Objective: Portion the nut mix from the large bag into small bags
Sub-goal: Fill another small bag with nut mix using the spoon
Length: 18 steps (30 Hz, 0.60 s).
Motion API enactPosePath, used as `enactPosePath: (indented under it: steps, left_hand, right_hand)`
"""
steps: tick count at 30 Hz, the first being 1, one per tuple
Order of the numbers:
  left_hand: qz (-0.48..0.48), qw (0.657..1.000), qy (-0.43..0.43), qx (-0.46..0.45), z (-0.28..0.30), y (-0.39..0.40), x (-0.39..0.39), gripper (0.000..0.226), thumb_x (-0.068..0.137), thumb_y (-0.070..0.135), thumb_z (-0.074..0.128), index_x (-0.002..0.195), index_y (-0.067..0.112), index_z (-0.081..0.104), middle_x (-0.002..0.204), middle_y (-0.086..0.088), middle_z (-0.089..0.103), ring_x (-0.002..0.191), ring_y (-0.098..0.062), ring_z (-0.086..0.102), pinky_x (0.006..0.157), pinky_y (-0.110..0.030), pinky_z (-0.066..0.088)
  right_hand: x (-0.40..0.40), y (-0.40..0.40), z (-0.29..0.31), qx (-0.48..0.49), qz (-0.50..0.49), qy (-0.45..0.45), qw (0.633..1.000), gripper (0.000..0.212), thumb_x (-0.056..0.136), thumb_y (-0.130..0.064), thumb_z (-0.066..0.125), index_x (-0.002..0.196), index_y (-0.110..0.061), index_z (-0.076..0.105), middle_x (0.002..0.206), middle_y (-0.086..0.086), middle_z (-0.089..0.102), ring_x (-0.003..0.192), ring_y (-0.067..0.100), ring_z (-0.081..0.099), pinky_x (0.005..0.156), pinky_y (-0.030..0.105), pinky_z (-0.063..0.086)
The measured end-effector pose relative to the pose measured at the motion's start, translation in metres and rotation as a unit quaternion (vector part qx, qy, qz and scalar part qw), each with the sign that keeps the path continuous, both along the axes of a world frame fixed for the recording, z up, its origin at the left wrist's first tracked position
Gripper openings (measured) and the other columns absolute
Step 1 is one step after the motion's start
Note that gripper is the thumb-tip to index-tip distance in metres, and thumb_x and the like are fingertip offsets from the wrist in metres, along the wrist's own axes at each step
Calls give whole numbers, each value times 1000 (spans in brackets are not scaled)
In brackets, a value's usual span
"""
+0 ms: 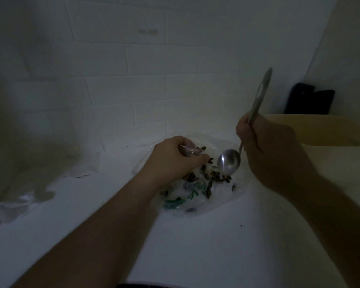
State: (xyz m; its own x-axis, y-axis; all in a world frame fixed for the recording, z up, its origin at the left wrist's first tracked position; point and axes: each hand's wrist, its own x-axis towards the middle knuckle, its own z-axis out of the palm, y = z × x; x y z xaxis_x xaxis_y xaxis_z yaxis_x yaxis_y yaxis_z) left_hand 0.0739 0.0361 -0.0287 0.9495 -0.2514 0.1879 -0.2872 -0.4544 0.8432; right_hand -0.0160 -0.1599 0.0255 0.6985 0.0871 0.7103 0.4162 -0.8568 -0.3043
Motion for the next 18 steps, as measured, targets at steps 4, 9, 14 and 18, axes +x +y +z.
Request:
enactPosePath:
  steps: [4, 9, 14, 18]
  left_hand:
    - [-63, 996, 29, 47, 1, -4, -5, 39, 73, 57, 88, 98, 31, 74, 86, 13, 77, 77, -2, 73, 79, -31, 63]
    - [-56, 993, 38, 100, -9, -7, -3, 46, 70, 66, 85, 100, 33, 74, 93, 15, 75, 86, -2, 70, 83, -29, 60]
    - [-27, 996, 38, 82, -13, -9, -1, 38, 71, 56, 87, 94, 30, 74, 85, 12, 76, 77, -2, 71, 71, -23, 57]
    - [-21, 995, 17, 96, -17, -9, 2, 29, 73, 34, 88, 96, 30, 71, 91, 12, 73, 84, -5, 69, 73, -21, 54]
  right_hand:
    - [2, -12, -12, -70, -56, 25, 996, 39, 100, -53, 24, 86, -24, 46, 58, -10, 44, 49, 6, 47, 48, 20, 30]
    - [6, -17, -23, -80, -42, 39, 995, 43, 100, -56, 23, 89, -22, 48, 61, -8, 46, 54, 7, 47, 50, 26, 35]
    - [10, 2, -29, -44, -25, 56, 997, 34, 100, -55, 26, 95, -28, 47, 68, -13, 48, 63, 2, 51, 58, 23, 37]
    - [12, 11, -36, -3, -23, 43, 999, 19, 106, -38, 43, 95, -25, 50, 66, -15, 47, 59, -2, 51, 56, 13, 31]
